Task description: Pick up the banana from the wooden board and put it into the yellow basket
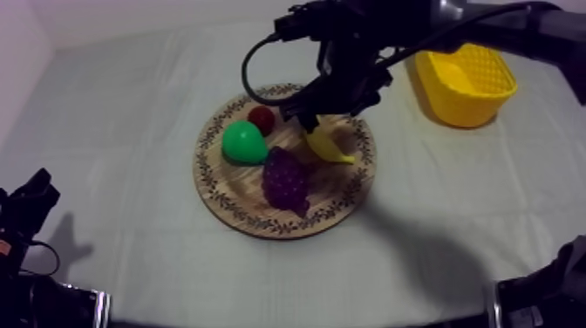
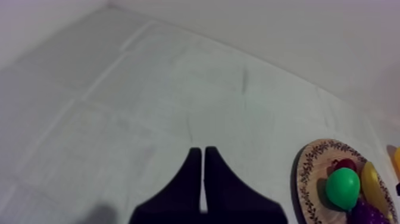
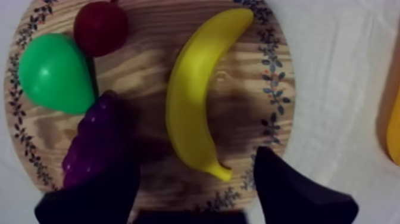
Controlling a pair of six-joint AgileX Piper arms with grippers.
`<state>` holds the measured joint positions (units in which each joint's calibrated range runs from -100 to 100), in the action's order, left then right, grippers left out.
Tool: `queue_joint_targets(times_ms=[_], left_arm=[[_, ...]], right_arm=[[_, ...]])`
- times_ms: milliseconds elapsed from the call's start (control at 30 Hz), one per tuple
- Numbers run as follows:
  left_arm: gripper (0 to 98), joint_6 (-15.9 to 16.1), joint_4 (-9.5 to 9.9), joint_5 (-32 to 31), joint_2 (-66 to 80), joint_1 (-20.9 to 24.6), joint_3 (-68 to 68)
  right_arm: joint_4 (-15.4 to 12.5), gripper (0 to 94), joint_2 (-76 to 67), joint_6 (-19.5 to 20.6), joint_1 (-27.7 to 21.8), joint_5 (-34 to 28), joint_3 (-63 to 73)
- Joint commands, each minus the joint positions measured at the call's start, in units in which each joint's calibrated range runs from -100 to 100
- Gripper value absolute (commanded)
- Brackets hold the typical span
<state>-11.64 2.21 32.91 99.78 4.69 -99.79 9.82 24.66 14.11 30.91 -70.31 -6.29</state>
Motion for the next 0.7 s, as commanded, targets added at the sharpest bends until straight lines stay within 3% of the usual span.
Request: queue_joint_targets(times_ms=[0,467,567,667], left_arm=[[0.1,-0.01,-0.03,0.00,0.05,-0.02,0.01],[0.1,0.01,-0.03,0.00,0.05,-0.02,0.01],[0.1,0.00,-0.03,0.00,0.05,-0.02,0.01],[0.1,0.02,-0.03,0.00,0.05,-0.02,0.01]], right_arm=[[0.05,53.5,3.40,0.03,-0.28,-0.11,1.26],[-0.10,48.8,15.53,-0.56,-0.45,-0.61,11.28],[-0.05,44.3,17.20,-0.58,-0.64,-0.96,13.13],[0.10,34.1,18.62,-0.48,-0.89,-1.18,14.70]])
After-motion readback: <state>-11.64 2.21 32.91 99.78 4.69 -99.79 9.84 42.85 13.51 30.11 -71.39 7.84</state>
